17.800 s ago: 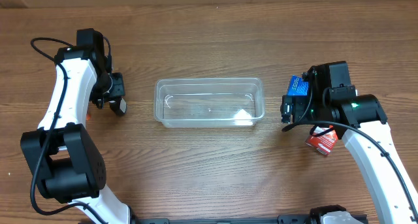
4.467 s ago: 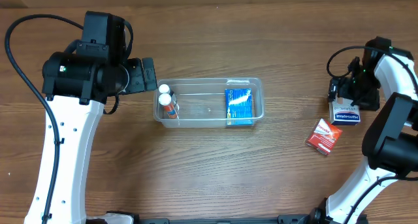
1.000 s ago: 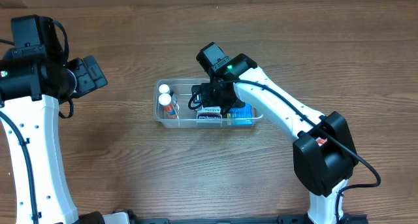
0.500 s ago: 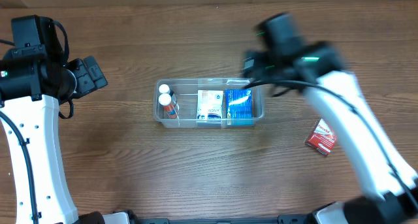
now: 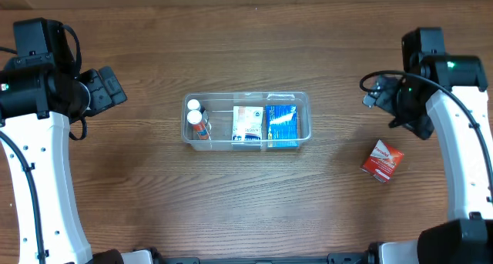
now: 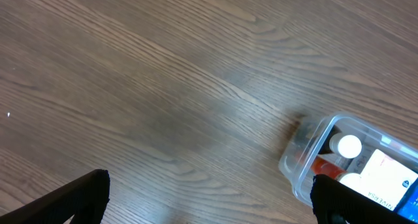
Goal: Pack container
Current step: 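Grasp the red Panadol box with the right gripper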
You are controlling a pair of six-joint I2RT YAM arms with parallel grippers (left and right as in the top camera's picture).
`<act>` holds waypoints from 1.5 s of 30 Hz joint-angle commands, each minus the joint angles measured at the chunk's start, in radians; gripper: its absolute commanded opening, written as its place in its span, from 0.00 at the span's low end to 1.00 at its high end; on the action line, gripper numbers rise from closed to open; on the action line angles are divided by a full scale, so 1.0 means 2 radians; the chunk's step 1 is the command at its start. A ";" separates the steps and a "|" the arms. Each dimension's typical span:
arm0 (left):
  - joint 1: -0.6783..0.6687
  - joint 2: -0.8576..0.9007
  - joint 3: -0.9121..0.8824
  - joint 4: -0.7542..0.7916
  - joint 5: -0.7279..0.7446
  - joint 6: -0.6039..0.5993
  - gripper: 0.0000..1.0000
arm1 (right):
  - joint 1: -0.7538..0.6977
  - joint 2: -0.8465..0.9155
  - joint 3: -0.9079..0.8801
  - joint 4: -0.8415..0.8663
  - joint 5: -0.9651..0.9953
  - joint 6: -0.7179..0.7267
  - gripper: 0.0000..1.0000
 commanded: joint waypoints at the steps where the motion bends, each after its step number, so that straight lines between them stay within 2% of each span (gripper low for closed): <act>1: 0.002 0.003 0.007 0.000 0.003 0.009 1.00 | -0.024 0.000 -0.075 0.037 -0.032 -0.023 1.00; 7: 0.002 0.003 0.007 0.004 0.003 0.009 1.00 | -0.055 0.000 -0.176 0.109 -0.037 -0.044 1.00; 16: 0.002 0.003 0.007 0.004 0.003 0.009 1.00 | -0.089 0.001 -0.238 0.180 -0.037 -0.128 1.00; 33: 0.002 0.003 0.007 0.004 0.003 0.010 1.00 | -0.089 0.024 -0.308 0.264 -0.047 -0.130 1.00; 38: 0.002 0.003 0.007 0.004 0.003 0.010 1.00 | -0.089 0.036 -0.308 0.268 -0.055 -0.130 0.91; 40: 0.002 0.003 0.007 0.004 0.003 0.010 1.00 | -0.089 0.036 -0.308 0.268 -0.054 -0.130 0.84; 43: 0.002 0.003 0.007 0.004 0.003 0.010 1.00 | -0.089 0.036 -0.308 0.268 -0.054 -0.130 0.68; 45: 0.002 0.003 0.007 0.004 0.003 0.010 1.00 | -0.089 0.036 -0.308 0.270 -0.055 -0.130 0.65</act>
